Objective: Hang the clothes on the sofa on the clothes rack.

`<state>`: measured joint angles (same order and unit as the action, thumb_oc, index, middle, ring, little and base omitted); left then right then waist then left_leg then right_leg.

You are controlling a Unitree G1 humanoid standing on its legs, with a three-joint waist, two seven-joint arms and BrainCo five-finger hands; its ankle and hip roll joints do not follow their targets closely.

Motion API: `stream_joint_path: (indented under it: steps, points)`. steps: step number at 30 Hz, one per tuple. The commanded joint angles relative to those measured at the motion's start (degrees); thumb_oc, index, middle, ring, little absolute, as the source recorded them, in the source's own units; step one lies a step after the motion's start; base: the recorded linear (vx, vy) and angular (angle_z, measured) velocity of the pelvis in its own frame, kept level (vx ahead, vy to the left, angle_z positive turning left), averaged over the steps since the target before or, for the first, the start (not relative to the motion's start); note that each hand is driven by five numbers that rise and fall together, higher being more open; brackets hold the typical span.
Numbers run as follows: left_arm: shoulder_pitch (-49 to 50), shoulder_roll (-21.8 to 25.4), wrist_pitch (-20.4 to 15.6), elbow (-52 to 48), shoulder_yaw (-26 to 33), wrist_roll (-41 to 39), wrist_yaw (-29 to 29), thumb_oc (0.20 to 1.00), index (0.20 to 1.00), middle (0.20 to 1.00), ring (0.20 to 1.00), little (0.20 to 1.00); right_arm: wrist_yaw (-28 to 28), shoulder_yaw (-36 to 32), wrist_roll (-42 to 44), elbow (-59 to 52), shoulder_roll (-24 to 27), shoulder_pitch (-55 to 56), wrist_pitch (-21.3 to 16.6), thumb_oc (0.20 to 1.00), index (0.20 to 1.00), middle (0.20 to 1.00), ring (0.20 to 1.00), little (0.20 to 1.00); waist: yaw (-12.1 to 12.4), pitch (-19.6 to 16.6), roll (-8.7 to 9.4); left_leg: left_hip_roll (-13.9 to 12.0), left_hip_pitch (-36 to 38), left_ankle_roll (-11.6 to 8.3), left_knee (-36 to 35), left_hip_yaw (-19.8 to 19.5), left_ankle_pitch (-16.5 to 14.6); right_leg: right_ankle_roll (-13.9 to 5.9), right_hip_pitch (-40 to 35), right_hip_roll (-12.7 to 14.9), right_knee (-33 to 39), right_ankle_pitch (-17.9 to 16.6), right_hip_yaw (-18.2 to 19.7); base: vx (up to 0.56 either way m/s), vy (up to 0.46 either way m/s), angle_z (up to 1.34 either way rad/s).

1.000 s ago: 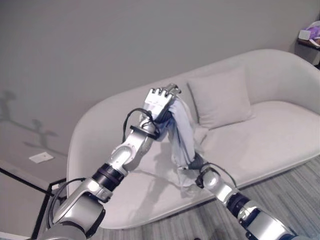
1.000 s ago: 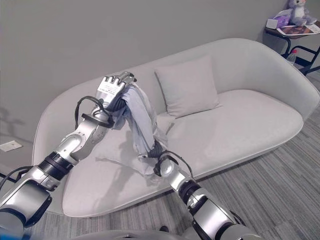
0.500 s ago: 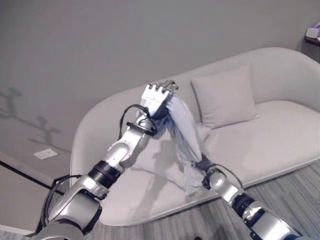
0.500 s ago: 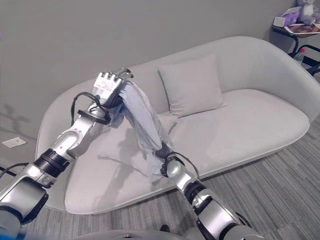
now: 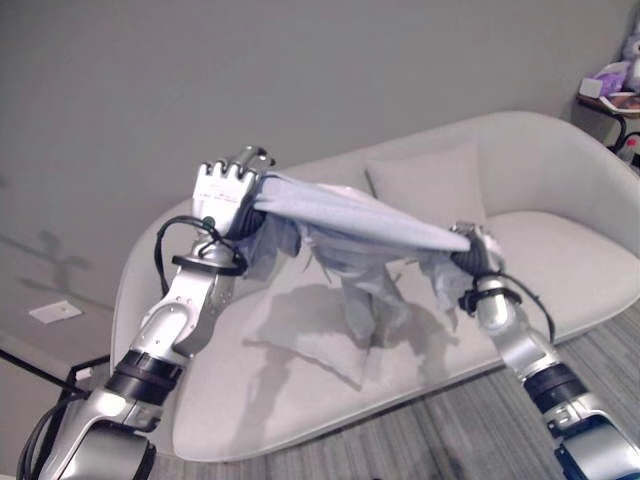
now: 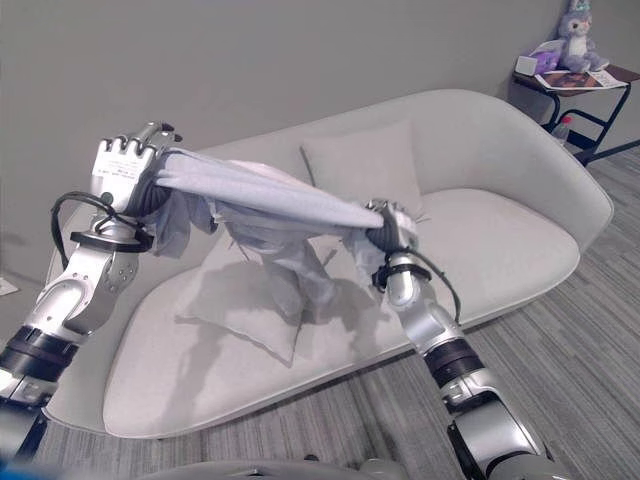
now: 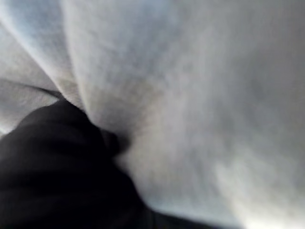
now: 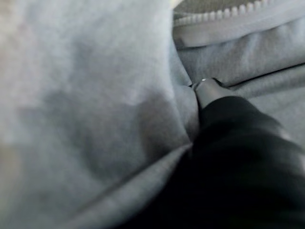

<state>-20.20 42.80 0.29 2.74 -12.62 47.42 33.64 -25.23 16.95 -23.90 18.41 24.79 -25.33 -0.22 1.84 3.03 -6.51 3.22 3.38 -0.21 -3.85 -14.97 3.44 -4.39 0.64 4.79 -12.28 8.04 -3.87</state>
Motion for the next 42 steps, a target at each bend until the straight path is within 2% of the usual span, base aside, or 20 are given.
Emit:
stream_joint_path:
  steps: [1, 7, 11, 15, 16, 17, 18, 20, 23, 24, 28, 30, 31, 35, 37, 38, 39, 40, 41, 42]
  points:
    - [-0.22, 4.18, 2.12, 1.08, 11.70, -2.06, 4.30, 0.200, 0.200, 0.200, 0.200, 0.200, -4.60, -5.58, -4.76, -3.48, 3.87, 3.52, 1.48, 0.200, 0.200, 0.200, 0.200, 0.200, 1.58, -2.26, 3.46, 2.38, -0.90, 1.45, -1.15, 2.44, -3.57, -0.21, -1.83, 0.66, 6.85, -3.83, 4.14, -0.04, -0.066, 0.02]
    - [13.74, -0.89, 1.54, -2.19, 18.50, -0.49, 5.55, 0.200, 0.200, 0.200, 0.200, 0.200, -5.91, -10.32, -10.86, -15.35, 5.83, 9.48, 0.39, 0.200, 0.200, 0.200, 0.200, 0.200, 3.08, -2.03, 4.54, 1.75, -2.41, 0.48, -1.15, 0.89, -1.96, 0.95, -4.01, -0.79, 11.35, -5.03, 3.18, -0.06, -0.110, 0.05]
    - [18.32, -2.09, 1.47, -3.41, 21.03, 0.13, 6.34, 0.200, 0.200, 0.200, 0.200, 0.200, -6.82, -10.67, -14.25, -19.66, 6.36, 11.22, 0.05, 0.200, 0.200, 0.200, 0.200, 0.200, 3.96, -1.36, 4.73, 1.62, -3.32, 0.05, -1.15, -0.60, -0.77, 1.36, -4.94, -1.59, 12.88, -5.25, 2.30, -0.06, -0.089, 0.13]
    - [18.88, -2.50, 1.97, -4.32, 21.85, 0.77, 7.38, 0.200, 0.200, 0.200, 0.200, 0.200, -8.60, -10.79, -16.09, -21.61, 7.07, 10.79, 0.03, 0.200, 0.200, 0.200, 0.200, 0.200, 4.87, -0.08, 4.60, 2.13, -4.26, -0.57, -0.93, -2.05, 0.76, 1.62, -5.58, -1.69, 13.82, -5.53, 1.03, -0.10, -0.049, 0.29]
    - [18.11, -2.60, 2.39, -4.25, 21.78, 1.37, 7.79, 0.200, 0.200, 0.200, 0.200, 0.200, -9.72, -10.76, -16.90, -22.38, 7.29, 10.07, 0.36, 0.200, 0.200, 0.200, 0.200, 0.200, 5.51, 1.30, 4.92, 2.48, -5.42, -1.94, 0.54, -1.89, 0.93, 1.76, -6.08, -1.12, 14.15, -5.23, -0.08, -0.13, -0.026, 0.44]
    - [18.11, -2.60, 2.39, -4.25, 21.78, 1.37, 7.79, 0.200, 0.200, 0.200, 0.200, 0.200, -9.72, -10.76, -16.90, -22.38, 7.29, 10.07, 0.36, 0.200, 0.200, 0.200, 0.200, 0.200, 5.51, 1.30, 4.92, 2.48, -5.42, -1.94, 0.54, -1.89, 0.93, 1.76, -6.08, -1.12, 14.15, -5.23, -0.08, -0.19, -0.011, 0.73]
    - [17.41, -2.89, 2.21, -4.50, 21.38, 2.01, 7.53, 0.200, 0.200, 0.200, 0.200, 0.200, -10.17, -11.11, -17.67, -23.22, 7.62, 9.79, 0.28, 0.200, 0.200, 0.200, 0.200, 0.200, 5.40, 2.66, 5.59, 2.47, -7.19, -2.40, 3.91, -0.60, -0.40, 1.76, -6.26, 0.07, 14.17, -5.55, -1.87, -0.10, 0.008, 0.66]
    - [17.66, -3.33, 2.04, -4.98, 21.80, 2.20, 7.61, 0.200, 0.200, 0.200, 0.200, 0.200, -10.50, -11.60, -17.89, -23.92, 7.73, 9.97, 0.21, 0.200, 0.200, 0.200, 0.200, 0.200, 5.27, 2.99, 5.96, 2.11, -7.83, -2.44, 5.57, -0.07, -1.20, 1.64, -6.36, 0.76, 14.23, -5.91, -2.37, -0.10, 0.043, 0.72]
    - [19.29, -5.03, 1.28, -5.43, 22.42, 1.96, 8.15, 0.200, 0.200, 0.200, 0.200, 0.200, -11.02, -12.05, -17.71, -24.71, 7.51, 10.55, 0.01, 0.200, 0.200, 0.200, 0.200, 0.200, 4.81, 3.21, 6.78, -1.43, -7.80, -2.73, 7.06, 1.90, -1.80, 1.38, -6.28, 2.41, 14.36, -6.78, -3.16, -0.06, 0.106, 0.36]
    - [20.19, -6.12, 0.97, -5.52, 22.36, 1.54, 8.19, 0.200, 0.200, 0.200, 0.200, 0.200, -11.07, -12.21, -17.53, -25.02, 7.35, 11.29, -0.03, 0.200, 0.200, 0.200, 0.200, 0.200, 4.13, 3.14, 6.90, -4.99, -7.04, -3.16, 6.26, 3.65, -1.16, 1.06, -6.22, 3.18, 14.53, -6.88, -3.69, -0.04, 0.171, 0.29]
    - [21.85, -7.57, 0.20, -5.23, 21.93, 1.01, 8.04, 0.200, 0.200, 0.200, 0.200, 0.200, -11.26, -13.22, -16.52, -25.02, 7.63, 13.15, -0.02, 0.200, 0.200, 0.200, 0.200, 0.200, 2.52, 2.05, 6.00, -12.35, -4.03, -5.54, 3.00, 6.99, 1.71, -0.01, -6.38, 4.78, 14.88, -7.06, -4.61, -0.01, 0.215, 0.28]
    - [22.00, -7.94, 0.12, -4.64, 21.52, 0.69, 8.26, 0.200, 0.200, 0.200, 0.200, 0.200, -11.52, -13.47, -16.12, -24.74, 7.83, 13.46, 0.22, 0.200, 0.200, 0.200, 0.200, 0.200, 1.99, 1.71, 5.62, -14.96, -2.94, -6.74, 2.79, 7.43, 3.96, -0.69, -6.33, 5.70, 14.78, -7.17, -4.84, -0.02, 0.219, 0.19]
    - [21.91, -7.96, 0.11, -4.50, 21.41, 0.66, 8.35, 0.200, 0.200, 0.200, 0.200, 0.200, -11.56, -13.47, -16.08, -24.70, 7.90, 13.48, 0.23, 0.200, 0.200, 0.200, 0.200, 0.200, 1.98, 1.72, 5.51, -15.07, -2.82, -6.84, 2.52, 7.40, 4.18, -0.70, -6.33, 5.61, 14.75, -7.19, -4.88, -0.04, 0.200, 0.05]
    - [20.68, -8.15, -0.10, -3.73, 20.22, 0.25, 8.87, 0.200, 0.200, 0.200, 0.200, 0.200, -12.18, -13.60, -15.79, -23.99, 8.12, 13.38, 0.36, 0.200, 0.200, 0.200, 0.200, 0.200, 0.77, 0.62, 4.39, -18.68, -0.57, -8.73, 1.34, 7.44, 6.43, -2.37, -5.11, 7.62, 13.89, -7.58, -5.43, -0.06, 0.333, 0.11]
    - [19.33, -7.69, 0.16, -3.07, 18.92, 0.24, 9.56, 0.200, 0.200, 0.200, 0.200, 0.200, -12.46, -13.32, -15.61, -23.17, 7.92, 13.49, 0.57, 0.200, 0.200, 0.200, 0.200, 0.200, 0.60, -0.14, 3.42, -18.85, -0.07, -9.62, -1.05, 5.08, 4.33, -3.74, -3.76, 9.21, 13.18, -8.50, -4.52, -0.11, 0.505, 0.25]
    - [18.71, -7.58, 0.19, -3.10, 18.37, 0.23, 9.53, 0.200, 0.200, 0.200, 0.200, 0.200, -12.42, -13.40, -15.49, -22.93, 7.77, 13.72, 0.64, 0.200, 0.200, 0.200, 0.200, 0.200, 0.36, -0.17, 3.38, -18.25, -0.15, -9.47, -1.08, 4.27, 1.94, -4.21, -3.11, 10.12, 12.98, -9.19, -4.04, -0.11, 0.407, 0.07]
    - [18.13, -7.59, 0.10, -3.15, 17.70, 0.28, 9.29, 0.200, 0.200, 0.200, 0.200, 0.200, -12.29, -13.45, -15.51, -22.82, 7.59, 14.10, 0.77, 0.200, 0.200, 0.200, 0.200, 0.200, 0.15, -0.38, 3.45, -17.78, -0.17, -9.18, -0.96, 4.73, -0.09, -4.92, -3.04, 11.07, 12.87, -9.63, -4.02, -0.07, 0.287, 0.01]
    - [18.04, -7.58, 0.12, -3.10, 17.58, 0.30, 9.26, 0.200, 0.200, 0.200, 0.200, 0.200, -12.28, -13.53, -15.53, -22.84, 7.59, 14.19, 0.79, 0.200, 0.200, 0.200, 0.200, 0.200, 0.23, -0.43, 3.54, -17.60, -0.18, -9.06, -0.81, 4.77, -0.36, -5.11, -3.11, 11.26, 12.93, -9.64, -4.03, -0.07, 0.493, 0.13]
    - [16.31, -8.18, -0.04, -3.19, 15.04, 0.67, 8.53, 0.200, 0.200, 0.200, 0.200, 0.200, -11.71, -13.91, -16.43, -22.59, 7.42, 15.75, 1.89, 0.200, 0.200, 0.200, 0.200, 0.200, -0.42, -0.47, 4.37, -14.65, -0.73, -7.89, 3.23, 5.97, -5.79, -7.04, -3.53, 15.38, 13.21, -11.83, -3.78, -0.07, 0.355, 0.13]
    - [16.27, -8.17, -0.03, -3.20, 14.94, 0.68, 8.54, 0.200, 0.200, 0.200, 0.200, 0.200, -11.69, -14.01, -16.44, -22.66, 7.42, 15.84, 1.91, 0.200, 0.200, 0.200, 0.200, 0.200, -0.37, -0.28, 4.60, -14.21, -1.17, -7.76, 3.93, 5.88, -5.73, -7.09, -3.41, 15.73, 13.21, -12.29, -3.76, -0.13, 0.687, 0.18]
